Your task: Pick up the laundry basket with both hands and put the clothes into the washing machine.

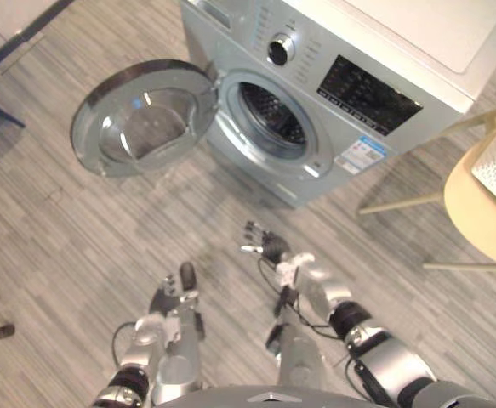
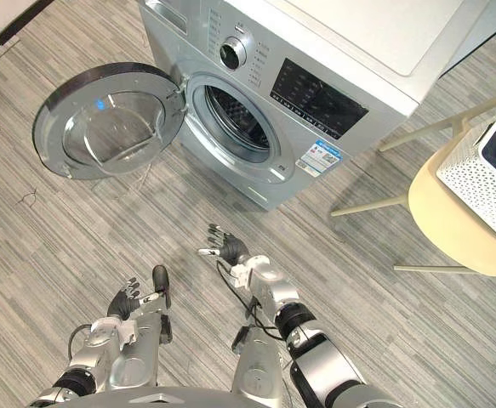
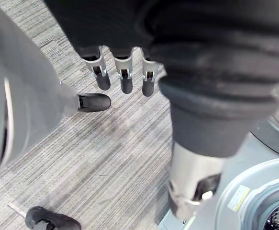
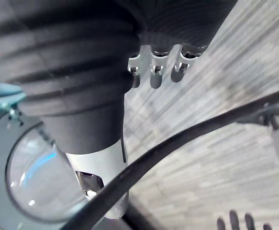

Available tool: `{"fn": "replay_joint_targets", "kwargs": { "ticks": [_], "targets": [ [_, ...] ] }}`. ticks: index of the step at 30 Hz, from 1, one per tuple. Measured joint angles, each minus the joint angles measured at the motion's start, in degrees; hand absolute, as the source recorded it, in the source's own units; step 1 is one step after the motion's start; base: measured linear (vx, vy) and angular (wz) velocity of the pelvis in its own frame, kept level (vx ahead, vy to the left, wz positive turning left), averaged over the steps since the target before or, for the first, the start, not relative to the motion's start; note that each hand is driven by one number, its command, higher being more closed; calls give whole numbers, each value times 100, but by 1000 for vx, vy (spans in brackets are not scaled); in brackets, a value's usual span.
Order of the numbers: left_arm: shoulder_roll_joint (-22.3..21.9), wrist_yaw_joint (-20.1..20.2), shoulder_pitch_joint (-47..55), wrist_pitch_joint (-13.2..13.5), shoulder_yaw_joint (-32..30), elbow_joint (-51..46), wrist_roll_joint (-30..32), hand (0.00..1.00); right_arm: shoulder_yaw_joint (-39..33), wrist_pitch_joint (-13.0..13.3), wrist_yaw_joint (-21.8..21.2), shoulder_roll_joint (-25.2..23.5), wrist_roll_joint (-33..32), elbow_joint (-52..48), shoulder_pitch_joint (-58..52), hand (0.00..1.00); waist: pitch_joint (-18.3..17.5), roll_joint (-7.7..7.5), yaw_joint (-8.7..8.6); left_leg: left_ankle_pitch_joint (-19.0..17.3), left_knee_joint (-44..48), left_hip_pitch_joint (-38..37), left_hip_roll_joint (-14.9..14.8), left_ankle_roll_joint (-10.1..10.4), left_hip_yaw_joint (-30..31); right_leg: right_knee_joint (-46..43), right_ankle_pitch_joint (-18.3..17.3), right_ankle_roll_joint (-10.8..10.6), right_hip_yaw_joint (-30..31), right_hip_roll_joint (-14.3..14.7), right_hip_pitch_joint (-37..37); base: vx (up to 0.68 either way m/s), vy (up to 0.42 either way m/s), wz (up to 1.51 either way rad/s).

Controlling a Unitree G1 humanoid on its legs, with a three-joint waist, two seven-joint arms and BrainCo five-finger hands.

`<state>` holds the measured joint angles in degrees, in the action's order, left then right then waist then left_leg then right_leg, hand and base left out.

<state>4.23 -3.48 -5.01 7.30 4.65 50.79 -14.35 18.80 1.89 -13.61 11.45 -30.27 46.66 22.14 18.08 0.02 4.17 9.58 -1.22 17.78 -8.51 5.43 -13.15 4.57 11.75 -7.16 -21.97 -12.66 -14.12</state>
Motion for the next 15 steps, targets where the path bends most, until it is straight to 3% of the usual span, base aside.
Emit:
{"fn": "replay_joint_targets", "kwargs": {
  "ticks": [3, 7, 9, 12, 13, 15],
  "targets": [
    [-20, -18, -75, 1, 1, -1, -8, 0, -948, 60, 428, -255, 692, 986, -216, 0, 0, 0, -61, 2, 0, -2, 5, -3, -12, -1, 13, -19, 17, -1, -8, 7, -5, -1],
    [-102, -250, -118, 2, 5, -7, -18, 0, -1925, 24, 1024, -434, 1240, 1541, -707, 0, 3, -4, -76, -131, 169, -82, -32, -15, -235, -98, -16, 0, 230, -7, -50, 31, -11, -26],
    [-178, -414, -117, 2, -10, -27, -35, 0, -2332, 16, 1434, -632, 1271, 1506, -1021, 0, 5, -7, -61, -685, 1041, 8, -258, -16, -583, -491, -142, 35, 630, 4, -259, 24, -14, -86],
    [-260, -500, -156, 3, -40, -94, -80, 0, -2494, 36, 1670, -681, 1334, 1307, -1200, 0, -2, 5, -119, -1401, 2146, 117, -643, -2, -1112, -812, -237, 147, 1240, 136, -574, -9, 2, -125],
    [-306, -498, -263, 0, -150, -113, -88, 0, -2579, 30, 1683, -688, 1511, 1197, -1277, 0, -1, 11, -157, -1684, 2556, 155, -837, 25, -1309, -891, -271, 356, 1342, 219, -677, -78, 30, -124],
    [-379, -490, -317, -17, -255, -280, -74, 0, -2724, -39, 1681, -693, 1744, 1082, -1314, 0, 6, -4, -150, -1869, 2635, 28, -988, -10, -1572, -912, -731, 1409, 862, 228, -764, -91, 59, -131]
  ]
}}
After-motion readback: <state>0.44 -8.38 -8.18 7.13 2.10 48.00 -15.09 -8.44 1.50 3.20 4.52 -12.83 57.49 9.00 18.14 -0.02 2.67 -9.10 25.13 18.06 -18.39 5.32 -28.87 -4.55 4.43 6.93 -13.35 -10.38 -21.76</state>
